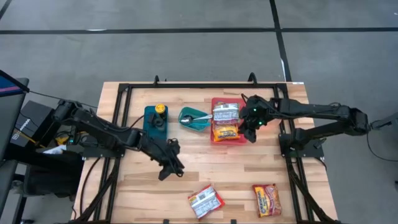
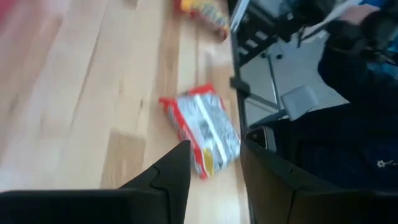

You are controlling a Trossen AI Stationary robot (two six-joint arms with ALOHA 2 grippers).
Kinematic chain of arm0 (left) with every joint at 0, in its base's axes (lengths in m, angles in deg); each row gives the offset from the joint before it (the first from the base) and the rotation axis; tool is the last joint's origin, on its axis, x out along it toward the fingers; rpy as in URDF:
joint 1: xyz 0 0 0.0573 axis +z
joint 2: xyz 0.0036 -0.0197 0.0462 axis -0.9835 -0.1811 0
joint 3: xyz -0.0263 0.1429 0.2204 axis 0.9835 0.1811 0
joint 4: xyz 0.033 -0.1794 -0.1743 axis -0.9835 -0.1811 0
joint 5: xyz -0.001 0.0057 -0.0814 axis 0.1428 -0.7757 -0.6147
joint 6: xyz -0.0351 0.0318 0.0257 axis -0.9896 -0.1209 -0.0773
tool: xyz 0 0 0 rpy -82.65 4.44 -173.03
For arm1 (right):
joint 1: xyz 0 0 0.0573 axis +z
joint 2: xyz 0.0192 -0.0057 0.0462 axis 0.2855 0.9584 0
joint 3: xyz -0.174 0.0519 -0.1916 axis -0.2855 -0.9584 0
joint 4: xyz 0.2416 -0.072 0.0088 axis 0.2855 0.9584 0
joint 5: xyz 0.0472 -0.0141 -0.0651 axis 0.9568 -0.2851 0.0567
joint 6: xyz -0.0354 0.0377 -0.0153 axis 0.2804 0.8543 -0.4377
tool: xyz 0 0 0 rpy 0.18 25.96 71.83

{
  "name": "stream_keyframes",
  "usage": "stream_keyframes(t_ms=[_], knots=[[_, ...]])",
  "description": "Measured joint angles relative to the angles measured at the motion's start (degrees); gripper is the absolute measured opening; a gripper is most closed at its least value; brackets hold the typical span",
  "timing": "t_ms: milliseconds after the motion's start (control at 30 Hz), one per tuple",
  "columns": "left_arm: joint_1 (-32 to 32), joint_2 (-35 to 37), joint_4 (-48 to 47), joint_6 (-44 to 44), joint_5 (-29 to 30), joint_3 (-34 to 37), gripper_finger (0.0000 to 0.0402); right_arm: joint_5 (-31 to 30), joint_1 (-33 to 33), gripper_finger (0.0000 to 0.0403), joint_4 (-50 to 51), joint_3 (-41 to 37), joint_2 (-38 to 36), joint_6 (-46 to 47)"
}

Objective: Pick & Place Food Item
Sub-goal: Put the orange noodle pack into the red bin

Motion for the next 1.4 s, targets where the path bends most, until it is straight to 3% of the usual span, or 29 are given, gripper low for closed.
stream_keyframes(t_ms=[233, 567, 1000, 1400], knots=[[-6.6, 0.0, -3.1, -11.9, 6.0, 0.6, 0.0124, -8.2, 2.7, 0.012, -1.6, 0.0, 0.0, 0.4], [-11.6, -1.5, -0.5, -31.1, 13.9, 6.4, 0.0121, -14.3, 3.2, 0.012, -9.9, 0.0, 0.0, -0.7], [-11.6, -14.9, 14.0, -39.2, 5.6, 7.2, 0.0121, -15.2, 3.2, 0.012, -16.0, 0.0, 0.0, -1.8], [-11.6, -21.0, 23.4, -37.8, 7.5, 7.2, 0.0121, -15.2, 3.2, 0.012, -18.3, 0.0, 0.0, -2.4]])
